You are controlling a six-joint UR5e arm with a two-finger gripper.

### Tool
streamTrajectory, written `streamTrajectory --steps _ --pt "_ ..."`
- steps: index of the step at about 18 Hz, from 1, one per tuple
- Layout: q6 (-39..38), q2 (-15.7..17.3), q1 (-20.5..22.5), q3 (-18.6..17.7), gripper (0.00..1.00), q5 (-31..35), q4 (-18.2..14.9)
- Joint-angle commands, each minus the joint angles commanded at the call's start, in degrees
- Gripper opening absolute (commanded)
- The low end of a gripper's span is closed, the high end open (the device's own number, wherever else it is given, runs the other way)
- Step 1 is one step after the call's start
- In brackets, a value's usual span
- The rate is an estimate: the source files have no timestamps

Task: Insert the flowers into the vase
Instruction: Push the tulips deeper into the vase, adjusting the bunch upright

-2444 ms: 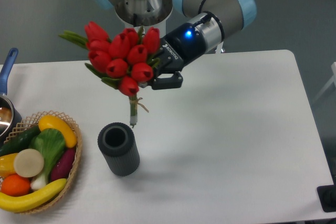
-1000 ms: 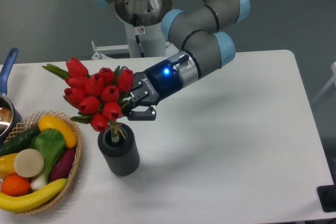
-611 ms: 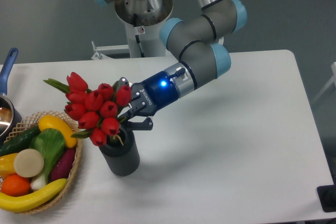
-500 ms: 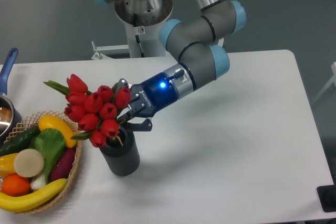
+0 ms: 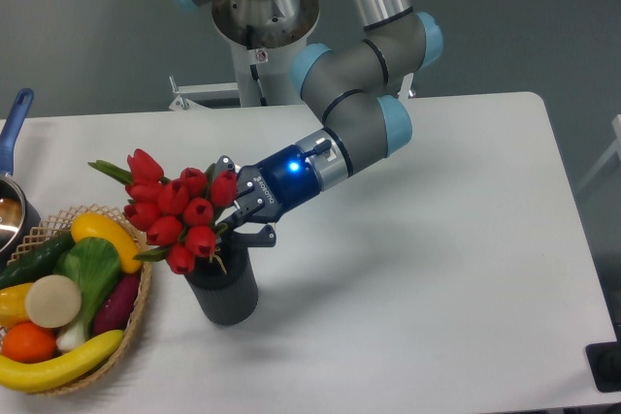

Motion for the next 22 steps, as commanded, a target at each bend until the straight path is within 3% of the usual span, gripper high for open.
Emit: streamTrajectory --steps 12,16,19,22 --pt "0.7 -1.3 -0.1 -0.2 0.34 2.8 0.0" --pt "0.7 -1.3 0.0 0.0 0.53 4.7 -0.1" --pt "0.8 -1.2 0.1 -0.1 0.78 4.7 -0.1" --pt "0.8 -1.0 0.1 -0.2 0.81 4.9 0.0"
